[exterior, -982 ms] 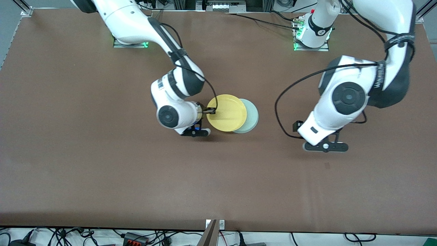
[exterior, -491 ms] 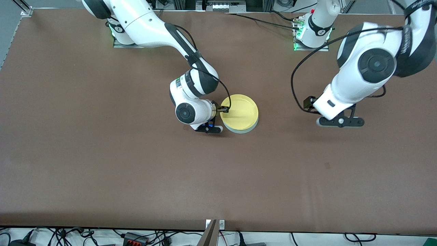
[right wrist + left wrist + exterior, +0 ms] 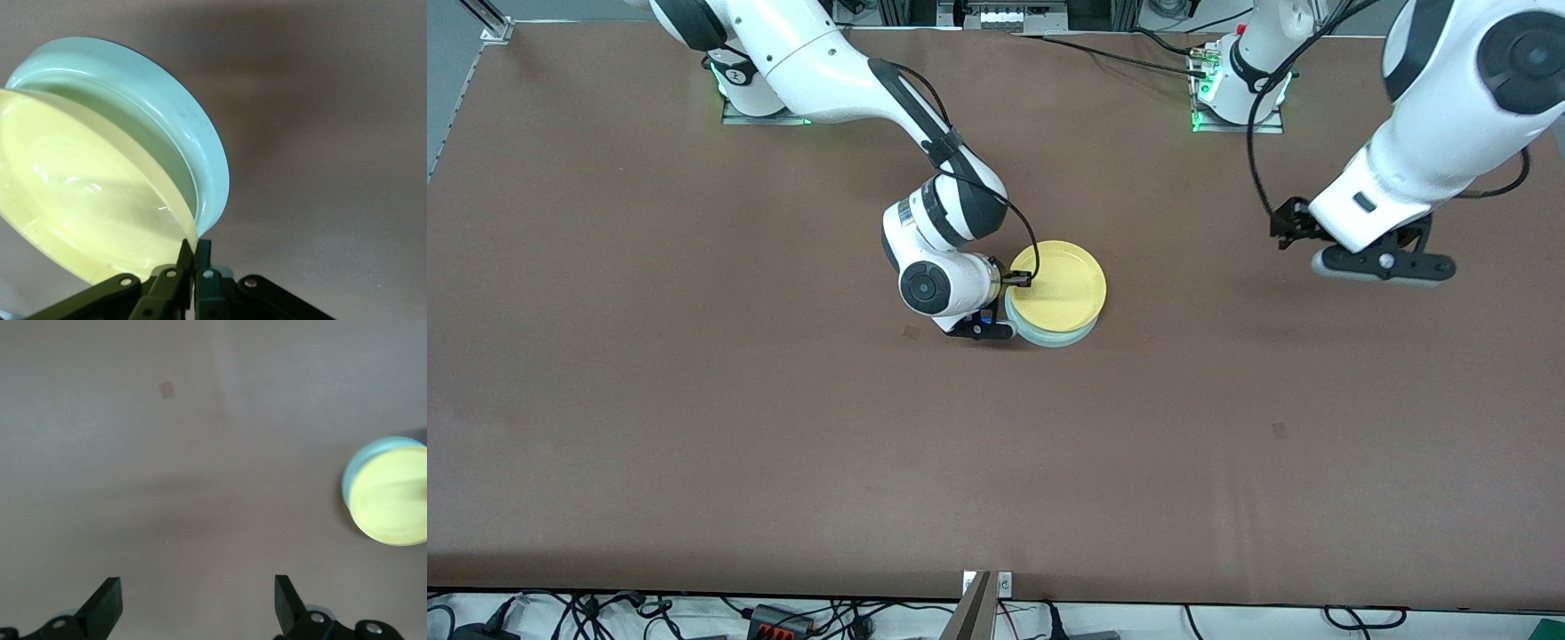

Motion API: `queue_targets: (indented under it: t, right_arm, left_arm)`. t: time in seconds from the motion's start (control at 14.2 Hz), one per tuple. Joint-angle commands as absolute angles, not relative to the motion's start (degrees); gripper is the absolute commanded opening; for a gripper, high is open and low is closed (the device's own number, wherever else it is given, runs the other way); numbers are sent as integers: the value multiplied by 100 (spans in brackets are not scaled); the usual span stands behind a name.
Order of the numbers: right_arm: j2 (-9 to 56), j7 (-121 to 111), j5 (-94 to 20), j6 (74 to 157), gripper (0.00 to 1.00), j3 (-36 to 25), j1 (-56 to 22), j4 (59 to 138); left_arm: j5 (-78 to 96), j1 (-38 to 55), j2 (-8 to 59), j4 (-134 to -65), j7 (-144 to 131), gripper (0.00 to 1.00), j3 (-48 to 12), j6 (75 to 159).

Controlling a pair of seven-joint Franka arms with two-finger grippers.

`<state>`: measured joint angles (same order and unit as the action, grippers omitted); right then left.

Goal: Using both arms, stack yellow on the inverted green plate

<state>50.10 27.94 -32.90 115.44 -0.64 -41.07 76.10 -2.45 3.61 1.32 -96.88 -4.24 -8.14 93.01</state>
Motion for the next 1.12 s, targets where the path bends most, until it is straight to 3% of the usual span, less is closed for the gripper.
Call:
queue_targets:
  t: [0.0,0.21,0.49,0.7,1.05]
  right_arm:
    - [4993,3022,-3401,11540,100,-114,-4087,7480]
    - [4659,3155,-3296,11312,100,-263,-3956,7418]
    - [4053,3138,-3042,10741,100,-1070,-3929,7392]
    - [3737,3059,-2559,10705,100,-1379,-3920,7339]
    - [3305,2480,-1767,9959,100,-2187,-3824,7330]
  left_arm:
    - [175,53,-544,-10344,-27,100,-853,9352]
    - [114,53,-475,-10170,-17,100,-791,9334]
    - [114,53,17,-9888,-105,100,-774,9194]
    - [237,-79,403,-9152,-166,100,-756,8783]
    - [-140,-114,440,-8859,-887,100,-800,8448]
